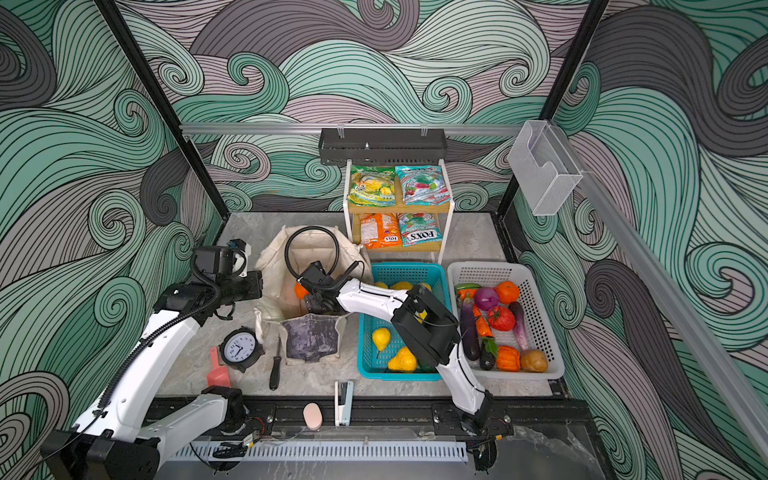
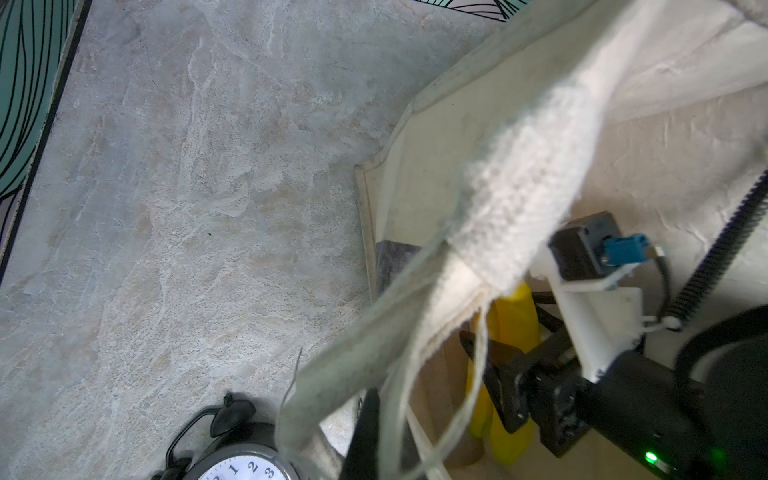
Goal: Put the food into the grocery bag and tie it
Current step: 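Open the right gripper to release the bananas beside the papaya, then move the right gripper back over the teal basket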
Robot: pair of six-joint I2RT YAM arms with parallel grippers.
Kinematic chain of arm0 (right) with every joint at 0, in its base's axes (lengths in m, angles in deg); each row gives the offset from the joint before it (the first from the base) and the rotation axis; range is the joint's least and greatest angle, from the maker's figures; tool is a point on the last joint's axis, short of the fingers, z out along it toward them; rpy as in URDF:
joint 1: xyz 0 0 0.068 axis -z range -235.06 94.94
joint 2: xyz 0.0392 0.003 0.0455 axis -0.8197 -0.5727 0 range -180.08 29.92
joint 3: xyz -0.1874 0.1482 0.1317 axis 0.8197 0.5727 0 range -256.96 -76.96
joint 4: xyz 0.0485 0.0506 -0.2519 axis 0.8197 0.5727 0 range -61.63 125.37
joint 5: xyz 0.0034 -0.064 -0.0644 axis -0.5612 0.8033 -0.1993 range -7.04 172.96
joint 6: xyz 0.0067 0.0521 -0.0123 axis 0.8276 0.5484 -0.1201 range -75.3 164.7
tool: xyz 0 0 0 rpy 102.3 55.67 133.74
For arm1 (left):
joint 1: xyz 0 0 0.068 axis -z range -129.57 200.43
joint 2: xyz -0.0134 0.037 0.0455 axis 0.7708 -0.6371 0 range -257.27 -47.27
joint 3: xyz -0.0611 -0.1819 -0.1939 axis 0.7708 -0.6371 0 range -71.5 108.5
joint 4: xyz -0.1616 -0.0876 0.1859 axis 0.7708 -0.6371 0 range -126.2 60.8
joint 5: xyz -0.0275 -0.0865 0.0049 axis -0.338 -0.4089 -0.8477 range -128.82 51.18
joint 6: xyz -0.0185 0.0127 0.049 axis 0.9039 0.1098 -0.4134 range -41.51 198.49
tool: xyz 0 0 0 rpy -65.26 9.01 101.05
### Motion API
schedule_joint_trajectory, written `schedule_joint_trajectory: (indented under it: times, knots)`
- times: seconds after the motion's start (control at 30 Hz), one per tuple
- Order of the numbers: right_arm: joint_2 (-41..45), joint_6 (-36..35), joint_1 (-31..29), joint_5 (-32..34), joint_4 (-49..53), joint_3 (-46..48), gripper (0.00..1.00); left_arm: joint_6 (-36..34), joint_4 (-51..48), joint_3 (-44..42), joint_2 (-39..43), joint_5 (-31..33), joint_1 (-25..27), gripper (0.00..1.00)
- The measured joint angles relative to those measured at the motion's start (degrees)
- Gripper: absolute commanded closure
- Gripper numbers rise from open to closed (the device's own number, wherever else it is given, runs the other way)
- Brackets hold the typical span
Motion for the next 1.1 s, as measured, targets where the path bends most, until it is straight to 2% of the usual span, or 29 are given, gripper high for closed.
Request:
schedule_joint_trajectory:
  times: [0.4, 0.63, 0.8, 1.1]
  knots:
    - [20.2, -3.6, -0.3, -3.8, 1.0, -0.3, 0.0, 0.0, -0.1, 0.0, 0.4, 1.8, -0.2, 1.0]
    - [34.9, -5.4, 0.6, -5.3, 1.1, 8.2, 0.0, 0.0, -0.1, -0.3, 0.7, 1.9, -0.2, 1.0]
    - [47.1, -5.5, 3.9, -7.2, 1.6, 18.1, 0.0, 0.0, -0.1, -0.3, 0.7, 1.9, -0.2, 1.0]
    - [66.4, -5.1, 16.1, -12.4, 6.1, 33.5, 0.0, 0.0, -0.1, -0.3, 1.2, 1.4, -0.2, 1.0]
